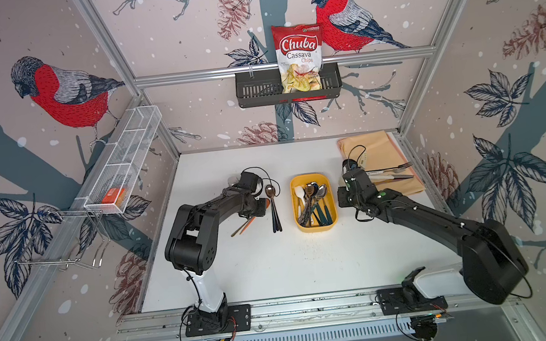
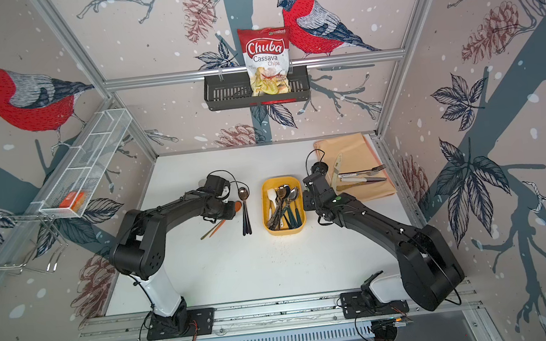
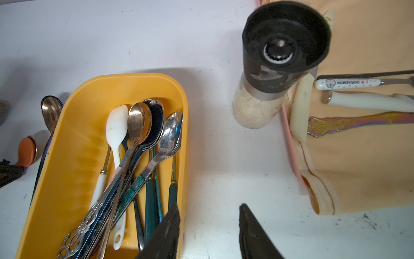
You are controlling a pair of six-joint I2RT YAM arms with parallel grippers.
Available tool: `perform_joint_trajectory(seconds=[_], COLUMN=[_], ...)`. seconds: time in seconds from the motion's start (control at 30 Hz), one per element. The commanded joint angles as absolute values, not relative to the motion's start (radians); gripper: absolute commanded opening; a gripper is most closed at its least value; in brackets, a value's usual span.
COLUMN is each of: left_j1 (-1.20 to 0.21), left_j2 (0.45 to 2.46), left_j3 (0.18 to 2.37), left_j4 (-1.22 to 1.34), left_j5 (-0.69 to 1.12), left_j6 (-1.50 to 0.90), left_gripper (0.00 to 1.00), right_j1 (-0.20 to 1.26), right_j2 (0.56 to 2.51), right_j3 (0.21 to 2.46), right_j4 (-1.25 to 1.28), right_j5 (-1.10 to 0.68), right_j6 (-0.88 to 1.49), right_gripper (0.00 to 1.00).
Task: Put the spoon into the storage box
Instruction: Move the spoon at the center of the board, then pick up the spoon from the center of the board.
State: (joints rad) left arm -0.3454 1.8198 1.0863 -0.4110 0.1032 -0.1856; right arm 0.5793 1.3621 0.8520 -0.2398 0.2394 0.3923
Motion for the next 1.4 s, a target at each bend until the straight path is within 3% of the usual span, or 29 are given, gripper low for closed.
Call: perform_joint_trajectory(seconds=[0.0, 0.4, 0.9, 1.37], left_j1=[-0.363, -0.455, -0.469, -0.468], left_j2=[1.81, 1.755, 1.74, 1.758], left_j3=[1.082, 1.084, 1.049, 1.026], left_j4=[-0.587, -0.627, -0.581, -0.574], left_j5=[0.088, -0.077, -0.084, -0.03], left_j6=[-0.239, -0.169, -0.139, -0.144], left_gripper=[0.4, 0.4, 0.4, 0.29], right_j1=[0.586, 0.604, 0.611, 0.612], right_j2=[1.362, 1.37, 1.367, 1.374], right_j3=[0.851, 0.847, 0.848, 0.851], right_j4=[-0.215, -0.209, -0.216, -0.214], right_j5=[0.253, 0.259, 0.275, 0.272], right_j6=[0.403, 0.415, 0.419, 0.414], right_gripper=[0.45, 0.45, 0.45, 0.45])
